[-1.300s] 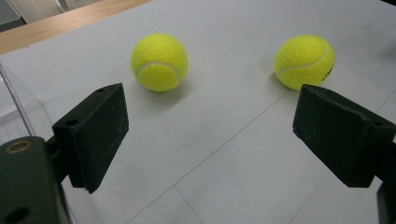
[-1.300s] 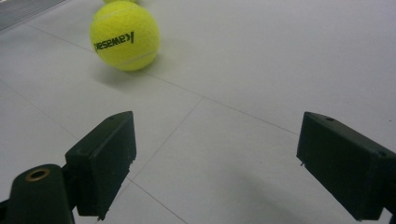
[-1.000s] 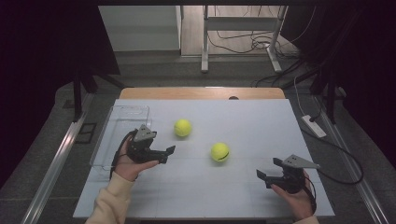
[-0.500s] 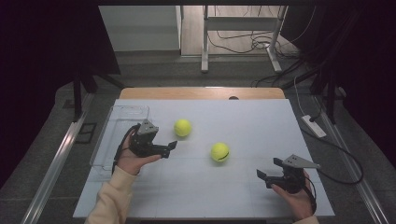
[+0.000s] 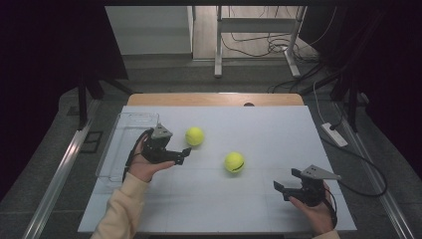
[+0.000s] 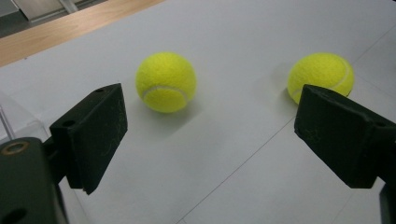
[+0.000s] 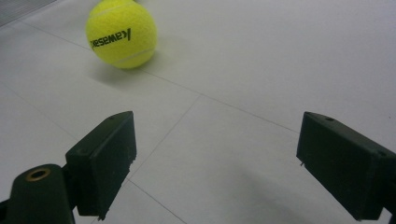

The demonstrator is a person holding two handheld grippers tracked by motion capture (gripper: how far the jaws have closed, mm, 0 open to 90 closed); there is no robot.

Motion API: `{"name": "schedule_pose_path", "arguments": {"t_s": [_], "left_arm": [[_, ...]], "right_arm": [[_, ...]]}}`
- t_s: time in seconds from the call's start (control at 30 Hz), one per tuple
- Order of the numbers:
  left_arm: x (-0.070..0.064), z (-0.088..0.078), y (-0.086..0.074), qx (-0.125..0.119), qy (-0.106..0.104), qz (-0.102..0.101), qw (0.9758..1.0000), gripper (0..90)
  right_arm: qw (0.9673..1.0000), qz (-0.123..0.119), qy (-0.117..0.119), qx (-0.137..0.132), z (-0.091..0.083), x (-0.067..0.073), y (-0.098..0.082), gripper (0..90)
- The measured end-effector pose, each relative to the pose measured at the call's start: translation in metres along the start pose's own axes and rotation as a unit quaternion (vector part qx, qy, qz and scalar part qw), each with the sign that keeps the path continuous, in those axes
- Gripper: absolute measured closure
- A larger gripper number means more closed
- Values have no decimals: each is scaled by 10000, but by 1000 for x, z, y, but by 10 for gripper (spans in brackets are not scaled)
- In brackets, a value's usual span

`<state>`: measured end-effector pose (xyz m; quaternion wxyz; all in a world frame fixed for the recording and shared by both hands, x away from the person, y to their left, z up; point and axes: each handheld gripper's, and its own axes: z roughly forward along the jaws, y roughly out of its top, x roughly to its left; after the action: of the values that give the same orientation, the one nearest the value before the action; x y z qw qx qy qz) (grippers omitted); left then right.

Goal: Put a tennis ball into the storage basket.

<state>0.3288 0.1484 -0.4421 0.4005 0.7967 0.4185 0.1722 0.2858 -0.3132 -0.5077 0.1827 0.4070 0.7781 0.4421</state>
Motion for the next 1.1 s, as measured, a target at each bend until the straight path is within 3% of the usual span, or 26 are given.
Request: {"name": "schedule_pose_path", "arguments": {"t_s": [1.1], "left_arm": [[10, 34, 23, 434, 62, -54, 9990, 73]], "right_arm": [[10000, 0, -1, 51, 1, -1, -1, 120]]}}
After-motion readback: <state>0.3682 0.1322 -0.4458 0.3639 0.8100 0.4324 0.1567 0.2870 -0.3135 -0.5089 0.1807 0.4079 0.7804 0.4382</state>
